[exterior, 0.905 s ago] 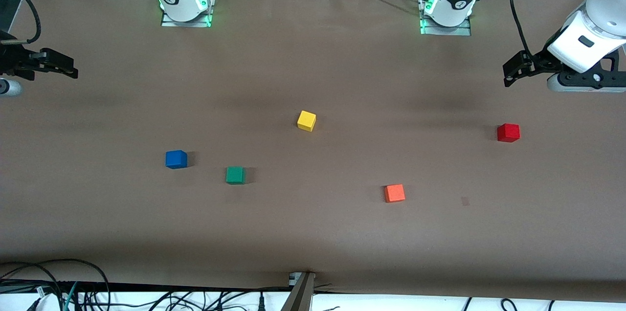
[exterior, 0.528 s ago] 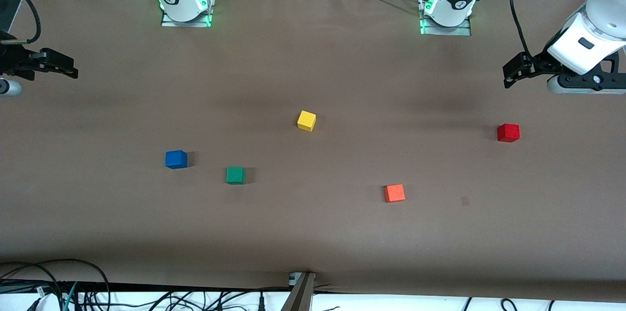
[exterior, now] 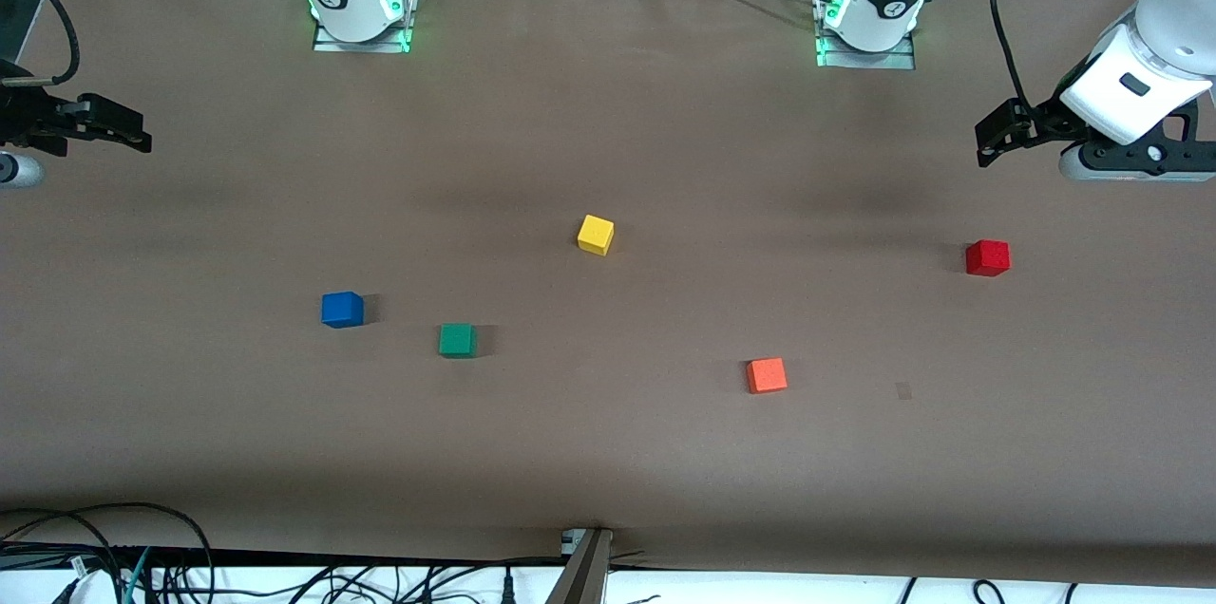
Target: Pass red block to right arm, stack on blue
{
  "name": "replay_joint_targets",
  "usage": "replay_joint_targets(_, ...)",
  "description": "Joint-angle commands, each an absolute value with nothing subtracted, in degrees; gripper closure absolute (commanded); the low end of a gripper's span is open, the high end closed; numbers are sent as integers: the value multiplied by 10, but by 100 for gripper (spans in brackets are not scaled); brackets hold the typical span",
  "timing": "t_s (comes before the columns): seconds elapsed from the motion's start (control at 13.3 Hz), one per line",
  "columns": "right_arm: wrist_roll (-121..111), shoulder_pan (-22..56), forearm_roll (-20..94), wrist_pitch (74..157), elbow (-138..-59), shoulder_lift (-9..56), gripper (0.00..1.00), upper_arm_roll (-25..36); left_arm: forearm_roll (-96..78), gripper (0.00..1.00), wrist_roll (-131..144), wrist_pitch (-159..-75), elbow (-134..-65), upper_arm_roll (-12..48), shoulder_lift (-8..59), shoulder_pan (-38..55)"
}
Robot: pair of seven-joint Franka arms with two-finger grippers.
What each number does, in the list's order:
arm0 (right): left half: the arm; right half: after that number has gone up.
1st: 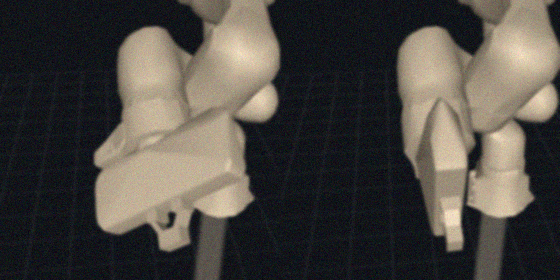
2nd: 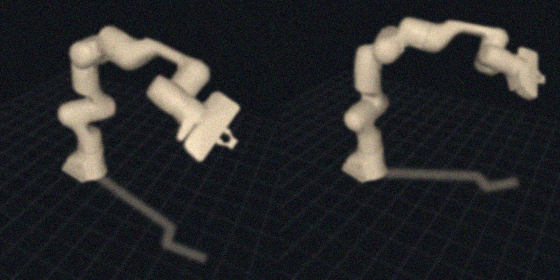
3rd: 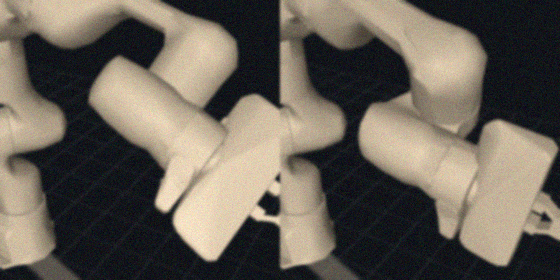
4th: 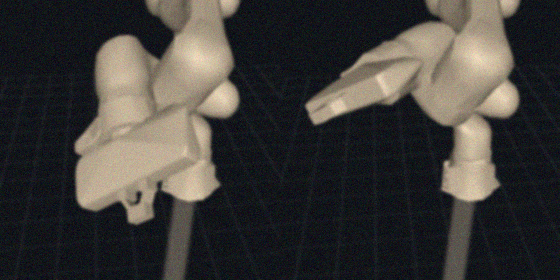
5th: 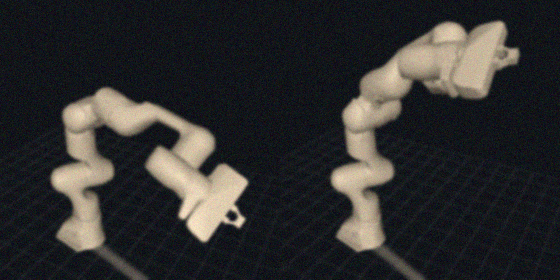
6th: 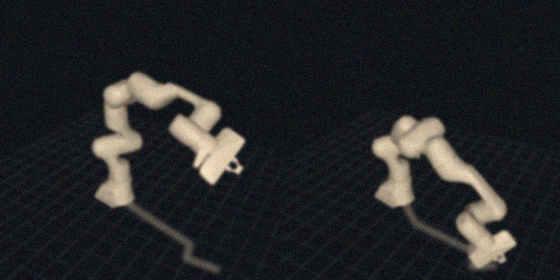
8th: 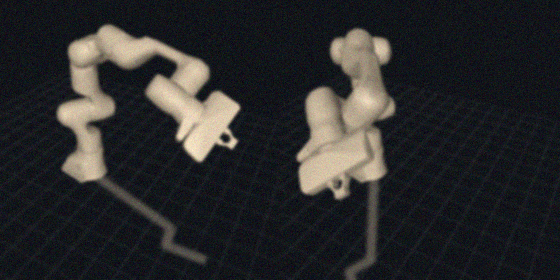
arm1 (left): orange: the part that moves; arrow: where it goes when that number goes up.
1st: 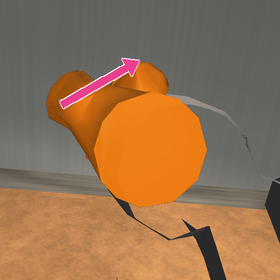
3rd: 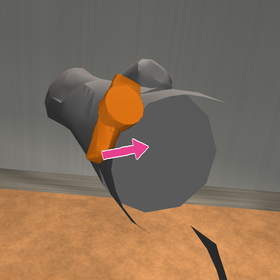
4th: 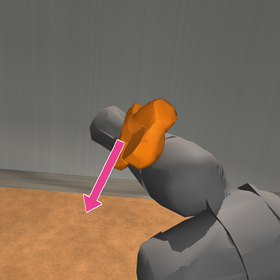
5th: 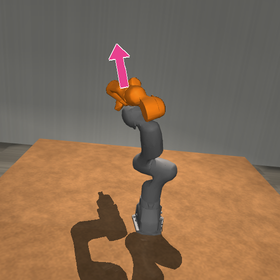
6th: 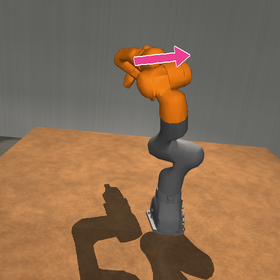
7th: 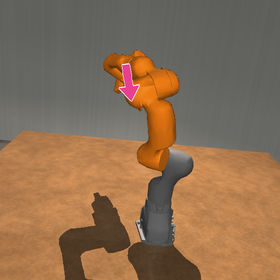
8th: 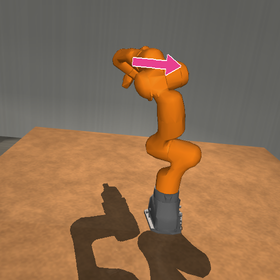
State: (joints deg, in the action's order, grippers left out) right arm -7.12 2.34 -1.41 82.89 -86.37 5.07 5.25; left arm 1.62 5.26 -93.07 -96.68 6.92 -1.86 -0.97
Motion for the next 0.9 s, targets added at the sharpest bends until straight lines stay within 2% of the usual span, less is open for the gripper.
replay_joint_targets(0.0, -68, 22, -15, 827, -853, 56, 0, 51, 11, 0, 48, -914, -949, 70, -11, -13)
replay_joint_targets(0.83, -67, 21, -15, 827, -853, 56, 0, 51, 59, 0, 43, -915, -948, 64, 20, -18)
